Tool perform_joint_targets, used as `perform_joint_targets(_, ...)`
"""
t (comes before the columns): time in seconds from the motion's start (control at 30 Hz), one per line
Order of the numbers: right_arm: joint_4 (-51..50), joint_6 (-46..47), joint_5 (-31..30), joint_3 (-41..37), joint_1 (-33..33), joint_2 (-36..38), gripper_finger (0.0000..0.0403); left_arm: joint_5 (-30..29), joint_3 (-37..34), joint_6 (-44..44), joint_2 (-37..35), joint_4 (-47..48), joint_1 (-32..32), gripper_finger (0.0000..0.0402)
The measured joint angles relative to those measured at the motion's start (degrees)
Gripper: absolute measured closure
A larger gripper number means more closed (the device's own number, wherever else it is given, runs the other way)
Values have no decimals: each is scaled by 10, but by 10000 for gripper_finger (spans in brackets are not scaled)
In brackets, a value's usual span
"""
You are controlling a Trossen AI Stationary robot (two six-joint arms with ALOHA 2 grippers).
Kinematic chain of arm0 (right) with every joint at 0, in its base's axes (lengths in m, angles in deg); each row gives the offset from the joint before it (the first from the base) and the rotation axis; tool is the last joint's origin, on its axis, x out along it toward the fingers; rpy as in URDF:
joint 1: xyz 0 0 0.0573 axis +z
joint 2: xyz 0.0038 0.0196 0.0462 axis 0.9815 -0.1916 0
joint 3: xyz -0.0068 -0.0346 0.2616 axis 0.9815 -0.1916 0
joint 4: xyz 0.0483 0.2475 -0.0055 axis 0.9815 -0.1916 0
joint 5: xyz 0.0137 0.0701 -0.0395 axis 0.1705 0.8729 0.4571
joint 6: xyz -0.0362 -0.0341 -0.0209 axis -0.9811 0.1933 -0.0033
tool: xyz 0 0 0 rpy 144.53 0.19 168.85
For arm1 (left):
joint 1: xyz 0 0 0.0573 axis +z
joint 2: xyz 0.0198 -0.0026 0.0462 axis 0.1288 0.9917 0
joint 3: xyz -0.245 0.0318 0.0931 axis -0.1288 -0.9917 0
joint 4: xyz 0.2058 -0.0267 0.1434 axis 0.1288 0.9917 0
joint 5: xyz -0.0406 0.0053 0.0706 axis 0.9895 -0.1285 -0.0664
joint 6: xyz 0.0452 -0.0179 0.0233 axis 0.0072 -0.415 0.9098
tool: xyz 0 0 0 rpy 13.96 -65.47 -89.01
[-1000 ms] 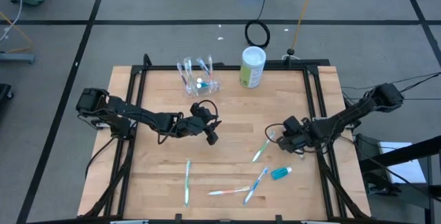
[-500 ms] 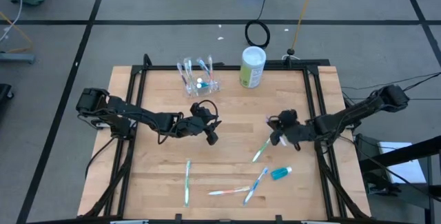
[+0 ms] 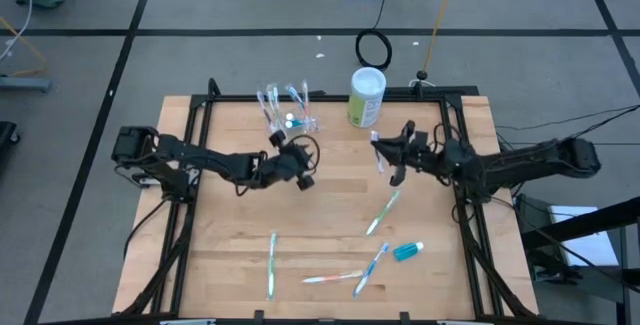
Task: Pick & Place toothbrushing station
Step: Put the purple toothbrush into the transparent organizer
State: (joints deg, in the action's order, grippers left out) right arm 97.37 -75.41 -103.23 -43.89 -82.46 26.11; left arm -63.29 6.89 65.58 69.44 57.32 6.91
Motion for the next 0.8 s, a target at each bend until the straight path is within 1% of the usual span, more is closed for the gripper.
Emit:
perform_joint_targets(0.07,14,-12,38,0,-22,-25,393,3,0,-10,0,16,22,277)
perform_joint_targets(0.13,47,-11,73,0,-37,-59,393,6,0,-50,0,43,42,277)
perform_joint_targets(0.2,99,-2,108,0,-47,-98,393,42,0,-97,0,53,57,277)
perform_joint_targets(0.23,130,-1,124,1,-51,-121,393,76,0,-114,0,50,62,277)
perform_joint_targets(0.3,170,-1,154,7,-62,-157,393,163,0,-123,0,30,71,277)
perform_joint_targets(0.37,182,2,189,15,-73,-183,392,256,0,-107,0,-10,73,277)
perform_joint_targets(0.43,182,18,217,24,-82,-203,391,334,0,-78,0,-49,66,277)
perform_joint_targets(0.47,181,30,228,29,-85,-211,391,366,0,-66,0,-69,62,277)
perform_joint_targets(0.53,182,54,241,39,-88,-228,391,410,0,-46,0,-116,52,277)
perform_joint_targets(0.6,182,65,242,48,-89,-240,391,425,0,-31,0,-166,41,277)
perform_joint_targets(0.67,181,67,244,59,-86,-253,391,422,0,-12,0,-199,33,277)
perform_joint_targets(0.8,179,66,285,72,-83,-273,390,405,0,8,0,-254,27,277)
